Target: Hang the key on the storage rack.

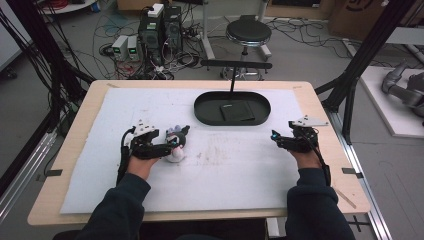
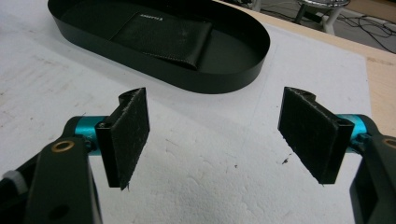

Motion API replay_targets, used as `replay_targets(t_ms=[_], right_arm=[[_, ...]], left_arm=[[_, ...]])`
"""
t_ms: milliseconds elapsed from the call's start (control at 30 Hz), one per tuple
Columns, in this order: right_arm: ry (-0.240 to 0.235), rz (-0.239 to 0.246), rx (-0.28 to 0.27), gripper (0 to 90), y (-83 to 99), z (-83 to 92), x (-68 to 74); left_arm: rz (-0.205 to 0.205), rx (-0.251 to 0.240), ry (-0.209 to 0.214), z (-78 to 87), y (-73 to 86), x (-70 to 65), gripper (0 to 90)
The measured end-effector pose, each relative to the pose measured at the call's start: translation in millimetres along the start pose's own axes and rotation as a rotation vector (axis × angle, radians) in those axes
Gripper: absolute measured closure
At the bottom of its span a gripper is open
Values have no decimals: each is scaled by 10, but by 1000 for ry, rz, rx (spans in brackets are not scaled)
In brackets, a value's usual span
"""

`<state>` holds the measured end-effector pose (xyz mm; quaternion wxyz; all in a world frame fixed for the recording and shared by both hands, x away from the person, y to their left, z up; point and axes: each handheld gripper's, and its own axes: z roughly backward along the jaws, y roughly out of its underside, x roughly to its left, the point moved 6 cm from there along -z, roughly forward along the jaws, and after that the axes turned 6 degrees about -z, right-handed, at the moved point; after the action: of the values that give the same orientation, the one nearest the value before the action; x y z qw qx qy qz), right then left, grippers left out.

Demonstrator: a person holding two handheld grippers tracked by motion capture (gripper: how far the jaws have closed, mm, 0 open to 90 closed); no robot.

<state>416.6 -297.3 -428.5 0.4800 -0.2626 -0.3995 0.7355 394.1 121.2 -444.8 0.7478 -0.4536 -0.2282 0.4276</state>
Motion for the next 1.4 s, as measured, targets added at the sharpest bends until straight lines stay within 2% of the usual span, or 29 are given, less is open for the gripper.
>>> replay_targets(t_ms=[133, 267, 333, 433, 467, 633, 733, 833, 867, 967, 1033, 1133, 1300, 1400], right_arm=[[-7, 8, 8, 253, 6, -20, 20], [-16, 14, 8, 257, 6, -17, 31], [-19, 3, 10, 257, 10, -9, 31], [-21, 4, 10, 257, 18, -7, 18], [-22, 2, 8, 257, 18, -7, 18], [-31, -2, 2, 258, 14, 3, 25], [-29, -7, 2, 258, 15, 7, 21], [-31, -9, -3, 258, 12, 12, 21], [-32, -11, -4, 258, 10, 11, 22], [-36, -12, -8, 259, 5, 7, 23], [-37, -11, -10, 259, 1, 6, 29], [-43, -10, -15, 259, -5, 9, 28], [-49, -23, -30, 259, -21, 19, 28], [-53, -23, -37, 259, -30, 20, 28]], left_arm=[[-17, 56, -27, -154, -5, -80, 218], [-65, 107, -119, -272, 39, -95, 218], [-52, 126, -112, -312, 71, -99, 214], [-31, 157, -75, -369, 116, -122, 229], [-36, 165, -65, -386, 129, -131, 263], [-43, 163, -62, -375, 122, -118, 321], [-36, 150, -34, -337, 104, -80, 355], [-11, 111, 9, -265, 29, -31, 366], [-1, 84, 29, -232, -17, -17, 368], [-15, 32, 89, -121, -195, 13, 370], [-27, 3, 110, -54, -316, 37, 371], [-18, -35, 174, 36, -527, 71, 371], [-17, -79, 268, 92, -792, 96, 371], [-21, -106, 307, 106, -942, 99, 370]])
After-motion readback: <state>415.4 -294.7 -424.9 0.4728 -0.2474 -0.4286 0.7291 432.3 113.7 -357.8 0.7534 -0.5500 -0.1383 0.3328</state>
